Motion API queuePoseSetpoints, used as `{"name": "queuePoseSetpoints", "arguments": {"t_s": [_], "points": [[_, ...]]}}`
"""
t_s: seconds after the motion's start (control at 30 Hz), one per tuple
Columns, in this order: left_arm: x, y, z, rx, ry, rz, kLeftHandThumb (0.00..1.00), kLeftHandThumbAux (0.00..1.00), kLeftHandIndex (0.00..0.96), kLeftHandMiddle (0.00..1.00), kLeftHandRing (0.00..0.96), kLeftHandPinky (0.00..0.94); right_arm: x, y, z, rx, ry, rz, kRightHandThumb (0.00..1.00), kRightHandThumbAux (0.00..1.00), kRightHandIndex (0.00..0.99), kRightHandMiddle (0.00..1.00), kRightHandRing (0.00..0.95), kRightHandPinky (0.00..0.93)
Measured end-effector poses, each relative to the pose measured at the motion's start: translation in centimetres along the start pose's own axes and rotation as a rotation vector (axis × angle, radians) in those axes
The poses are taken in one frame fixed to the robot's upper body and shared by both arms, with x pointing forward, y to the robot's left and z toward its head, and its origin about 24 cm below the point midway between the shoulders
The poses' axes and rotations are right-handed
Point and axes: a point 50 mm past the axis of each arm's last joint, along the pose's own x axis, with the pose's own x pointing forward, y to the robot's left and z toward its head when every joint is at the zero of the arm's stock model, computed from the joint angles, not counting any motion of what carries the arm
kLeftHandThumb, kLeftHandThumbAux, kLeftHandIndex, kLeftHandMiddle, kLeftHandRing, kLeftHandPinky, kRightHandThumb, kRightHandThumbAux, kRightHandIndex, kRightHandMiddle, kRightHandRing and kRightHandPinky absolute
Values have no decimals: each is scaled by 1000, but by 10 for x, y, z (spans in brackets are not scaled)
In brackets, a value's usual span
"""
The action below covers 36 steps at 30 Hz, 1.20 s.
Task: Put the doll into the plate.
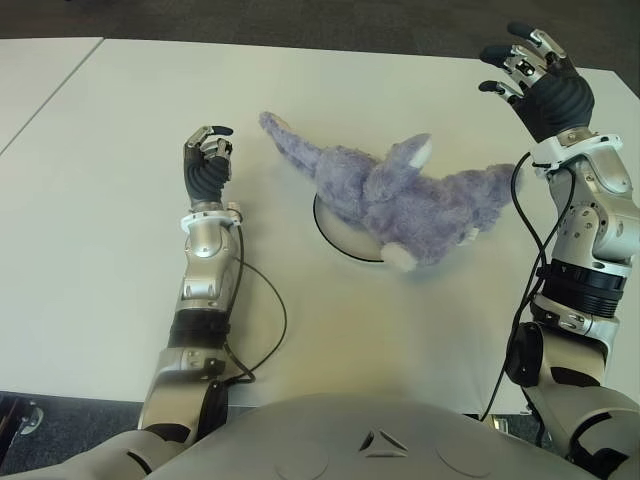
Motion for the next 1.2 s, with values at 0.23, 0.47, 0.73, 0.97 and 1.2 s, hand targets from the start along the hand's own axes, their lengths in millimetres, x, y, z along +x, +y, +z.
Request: {"name": "queuePoseSetpoints", "arguments": {"t_s": [0.23,0.47,0.73,0.97,1.2], "points": [[0,1,-2,2,8,3,715,701,443,857,865,867,-1,-13,-14,-14,-15,-84,712,714,426,450,463,472],[0,1,-2,1,5,3,716,701,444,857,865,868,-3,-23,-33,-40,1,-201,714,712,428,455,473,479],[0,1,-1,-4,4,3,715,701,444,855,865,871,-6,-29,-45,-58,1,-294,714,712,429,450,473,478],[0,1,0,-9,1,4,713,703,443,860,870,871,-16,-33,-56,-52,11,-380,715,712,430,459,484,496],[-1,1,0,-9,-3,3,711,705,442,858,872,867,-28,-29,-68,-41,29,-414,715,711,430,481,499,507]]}}
